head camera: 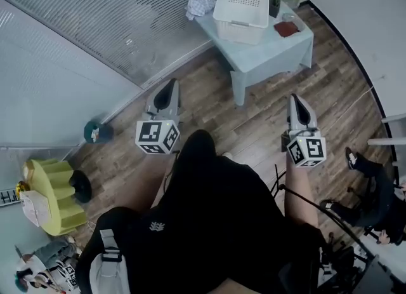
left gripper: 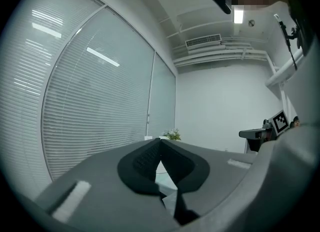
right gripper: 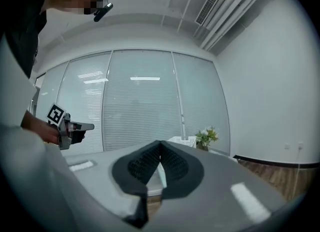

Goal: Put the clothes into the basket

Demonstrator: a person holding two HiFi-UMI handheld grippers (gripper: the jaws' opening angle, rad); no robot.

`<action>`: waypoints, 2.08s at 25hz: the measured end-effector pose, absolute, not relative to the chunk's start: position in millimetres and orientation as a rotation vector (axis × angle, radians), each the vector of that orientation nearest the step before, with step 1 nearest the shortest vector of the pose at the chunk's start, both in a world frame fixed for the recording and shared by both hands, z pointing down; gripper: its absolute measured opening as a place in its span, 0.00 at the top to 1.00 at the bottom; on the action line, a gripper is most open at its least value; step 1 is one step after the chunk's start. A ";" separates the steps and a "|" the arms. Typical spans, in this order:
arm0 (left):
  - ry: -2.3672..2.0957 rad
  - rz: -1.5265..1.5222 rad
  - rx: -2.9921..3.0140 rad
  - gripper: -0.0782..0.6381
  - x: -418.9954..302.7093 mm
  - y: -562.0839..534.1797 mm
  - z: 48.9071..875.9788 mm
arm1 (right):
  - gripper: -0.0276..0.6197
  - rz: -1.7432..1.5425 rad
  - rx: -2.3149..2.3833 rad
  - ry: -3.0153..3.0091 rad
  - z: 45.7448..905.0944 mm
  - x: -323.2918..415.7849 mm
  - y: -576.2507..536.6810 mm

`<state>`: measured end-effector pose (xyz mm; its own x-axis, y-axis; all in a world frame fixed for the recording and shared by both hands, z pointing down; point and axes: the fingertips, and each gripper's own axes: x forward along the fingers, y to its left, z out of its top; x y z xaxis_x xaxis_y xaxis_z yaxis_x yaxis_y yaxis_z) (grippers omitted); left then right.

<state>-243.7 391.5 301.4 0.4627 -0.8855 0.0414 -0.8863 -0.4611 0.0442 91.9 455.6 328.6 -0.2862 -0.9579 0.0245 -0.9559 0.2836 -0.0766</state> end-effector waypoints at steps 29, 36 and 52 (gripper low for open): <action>-1.415 0.061 2.670 0.88 -187.1 84.8 359.3 | 0.95 -0.271 -2.082 2.422 366.1 161.2 212.8; -1.384 0.130 2.701 0.88 -189.2 -47.5 350.4 | 0.95 -0.304 -2.102 2.386 360.0 155.9 93.6; -1.291 0.157 2.690 0.88 -176.4 -205.6 394.6 | 0.95 -0.337 -2.272 2.352 360.2 164.0 -32.9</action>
<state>-176.4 -205.6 394.6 0.6232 -0.7654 0.1606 -0.7815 -0.6169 0.0929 164.0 -32.9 360.2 -0.0392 -0.9688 0.2447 -0.9985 0.0288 -0.0457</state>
